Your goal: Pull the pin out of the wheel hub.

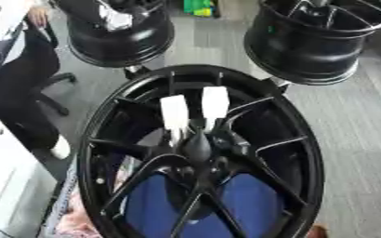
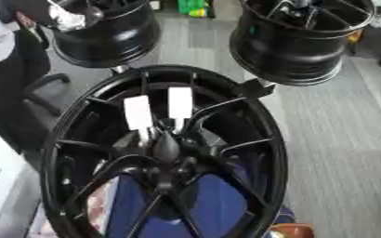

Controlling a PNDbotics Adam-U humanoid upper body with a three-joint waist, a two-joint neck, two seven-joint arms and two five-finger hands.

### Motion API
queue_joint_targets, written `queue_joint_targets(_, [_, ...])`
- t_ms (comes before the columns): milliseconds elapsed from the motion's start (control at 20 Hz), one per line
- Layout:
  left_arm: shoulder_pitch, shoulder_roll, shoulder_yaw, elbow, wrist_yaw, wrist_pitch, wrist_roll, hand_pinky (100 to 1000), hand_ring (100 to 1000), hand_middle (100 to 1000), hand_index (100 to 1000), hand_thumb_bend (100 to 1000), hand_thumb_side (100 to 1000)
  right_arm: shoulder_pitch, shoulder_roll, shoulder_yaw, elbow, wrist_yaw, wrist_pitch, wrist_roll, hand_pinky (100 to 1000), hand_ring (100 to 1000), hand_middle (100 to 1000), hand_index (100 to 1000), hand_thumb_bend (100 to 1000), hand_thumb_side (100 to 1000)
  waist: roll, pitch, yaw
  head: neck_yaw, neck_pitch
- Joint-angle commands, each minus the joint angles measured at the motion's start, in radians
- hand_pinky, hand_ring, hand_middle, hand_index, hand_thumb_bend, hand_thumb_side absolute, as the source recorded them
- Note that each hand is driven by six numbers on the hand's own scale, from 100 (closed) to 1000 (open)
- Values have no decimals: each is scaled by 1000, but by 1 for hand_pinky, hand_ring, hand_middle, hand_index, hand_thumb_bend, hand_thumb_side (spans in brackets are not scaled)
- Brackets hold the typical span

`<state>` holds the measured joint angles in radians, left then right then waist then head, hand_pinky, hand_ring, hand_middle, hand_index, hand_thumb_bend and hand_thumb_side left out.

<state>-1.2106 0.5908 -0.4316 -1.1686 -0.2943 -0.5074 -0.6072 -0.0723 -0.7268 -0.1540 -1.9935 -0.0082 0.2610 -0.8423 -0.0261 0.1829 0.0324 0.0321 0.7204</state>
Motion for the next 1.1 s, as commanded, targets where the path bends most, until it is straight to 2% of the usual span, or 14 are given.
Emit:
queue_joint_targets(50, [-47,-16,-35,39,21,-217,-216,768,752,708,840,201,485,-16,-37,-2,-7,-11,64,-61,854,708,604,742,100,181,-1,-11,-1,-3,-2])
queue_joint_targets(200, [-61,-31,-67,47,71,-251,-272,767,750,707,842,203,466,-21,-39,0,-7,-14,64,-58,855,708,604,742,100,179,-3,-7,-1,-1,-1])
queue_joint_targets(350, [-65,-35,-104,41,86,-259,-296,770,757,722,854,212,465,-23,-39,2,-7,-17,64,-56,855,708,603,742,100,179,-6,-4,-3,-1,-1])
queue_joint_targets(550, [-64,-39,-145,45,71,-254,-300,770,758,727,866,201,547,-25,-37,4,-7,-20,64,-55,855,708,603,741,100,182,-10,-3,-2,-3,-1])
queue_joint_targets(600, [-63,-39,-153,48,73,-251,-300,769,756,725,866,202,604,-26,-36,5,-7,-21,64,-54,855,708,603,741,100,183,-10,-3,-1,-3,-2])
queue_joint_targets(800, [-61,-27,-178,48,82,-220,-300,767,754,719,863,261,717,-24,-36,6,-7,-24,66,-55,855,708,603,741,100,186,-10,-4,2,-5,-3])
queue_joint_targets(950, [-58,-9,-192,35,91,-188,-300,767,752,707,858,307,753,-21,-34,6,-7,-25,66,-58,855,707,602,741,100,191,-9,-6,4,-6,-1])
queue_joint_targets(1100, [-58,5,-194,32,104,-119,-300,768,749,696,853,306,752,-16,-31,5,-7,-26,66,-61,855,706,601,740,100,195,-7,-10,8,-8,2])
